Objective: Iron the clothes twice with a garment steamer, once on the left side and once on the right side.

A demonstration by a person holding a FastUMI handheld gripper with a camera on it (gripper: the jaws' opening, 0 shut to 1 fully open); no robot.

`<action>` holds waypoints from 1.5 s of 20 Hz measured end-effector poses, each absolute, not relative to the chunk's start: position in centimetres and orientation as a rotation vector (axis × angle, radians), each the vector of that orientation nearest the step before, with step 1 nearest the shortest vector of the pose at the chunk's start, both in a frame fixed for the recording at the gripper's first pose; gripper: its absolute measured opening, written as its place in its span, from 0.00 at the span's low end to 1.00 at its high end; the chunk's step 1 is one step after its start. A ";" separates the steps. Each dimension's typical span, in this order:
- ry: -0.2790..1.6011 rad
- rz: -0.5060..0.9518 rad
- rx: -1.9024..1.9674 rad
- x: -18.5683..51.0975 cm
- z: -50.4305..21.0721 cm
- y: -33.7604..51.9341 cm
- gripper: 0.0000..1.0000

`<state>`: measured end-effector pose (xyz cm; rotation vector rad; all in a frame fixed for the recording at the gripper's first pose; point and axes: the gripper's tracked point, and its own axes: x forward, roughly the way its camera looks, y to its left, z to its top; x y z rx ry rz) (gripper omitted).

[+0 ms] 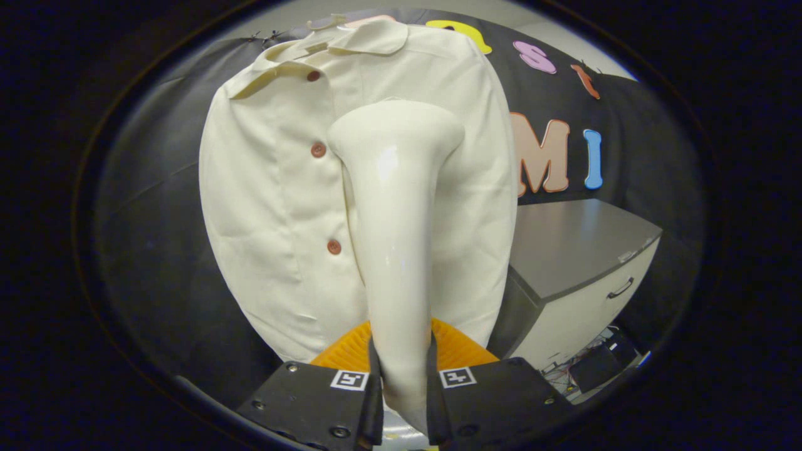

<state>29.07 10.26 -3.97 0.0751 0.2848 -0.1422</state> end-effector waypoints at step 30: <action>0.625 -0.115 0.143 22.7 -23.2 6.8 0.27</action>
